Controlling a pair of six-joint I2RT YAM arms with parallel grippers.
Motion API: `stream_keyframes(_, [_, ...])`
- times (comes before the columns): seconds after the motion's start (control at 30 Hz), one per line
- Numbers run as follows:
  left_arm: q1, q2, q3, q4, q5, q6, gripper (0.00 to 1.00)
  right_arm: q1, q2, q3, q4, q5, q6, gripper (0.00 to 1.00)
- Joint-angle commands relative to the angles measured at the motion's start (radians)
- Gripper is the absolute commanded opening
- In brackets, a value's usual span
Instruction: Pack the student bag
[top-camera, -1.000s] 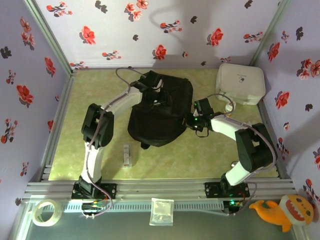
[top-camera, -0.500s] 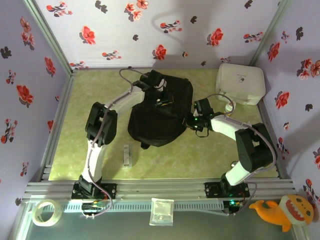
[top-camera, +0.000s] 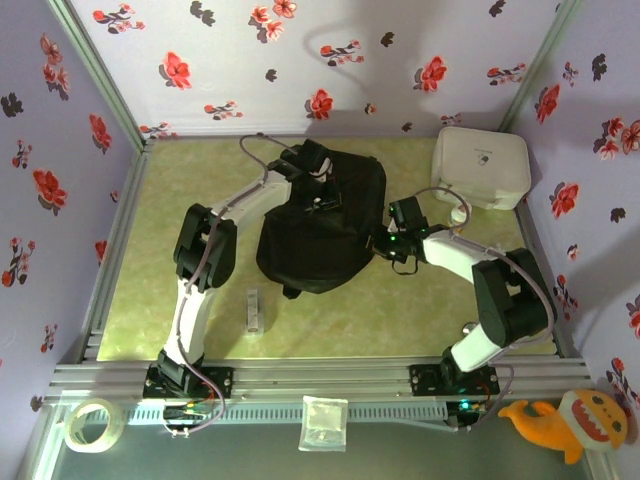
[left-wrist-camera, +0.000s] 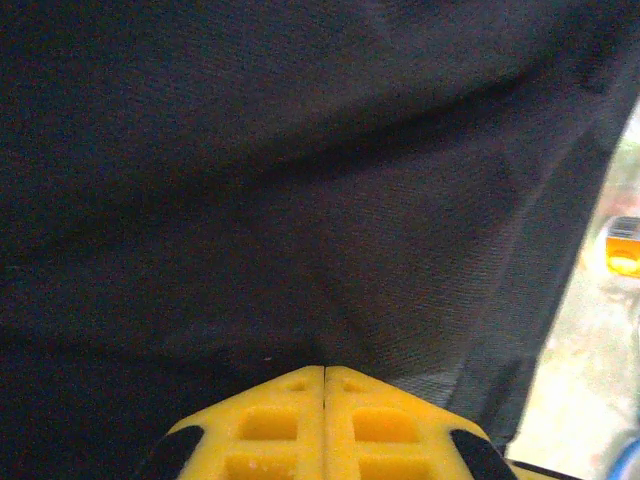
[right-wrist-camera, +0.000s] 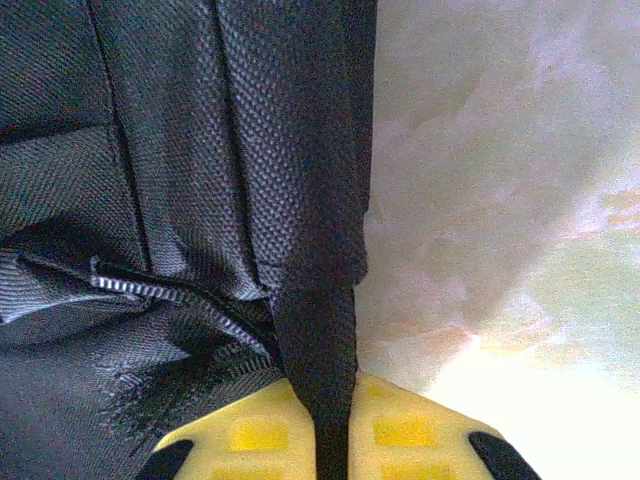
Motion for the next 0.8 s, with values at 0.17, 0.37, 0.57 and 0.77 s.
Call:
stream_keyframes(0.17, [0.025,-0.181,-0.099,-0.078,-0.328,0.121,0.0,-0.04,-0.061,-0.021,-0.113,0.225,0.02,0.1])
stream_keyframes(0.37, [0.073,-0.248,-0.185,-0.084,-0.443,0.151,0.0,-0.058,-0.041,-0.007,-0.119,0.269,0.003,0.1])
stream_keyframes(0.57, [0.112,-0.269,-0.237,-0.077,-0.477,0.154,0.0,-0.065,-0.009,0.06,-0.161,0.407,-0.055,0.1])
stream_keyframes(0.77, [0.131,-0.271,-0.255,-0.081,-0.48,0.145,0.0,-0.072,0.047,0.137,-0.142,0.387,-0.139,0.13])
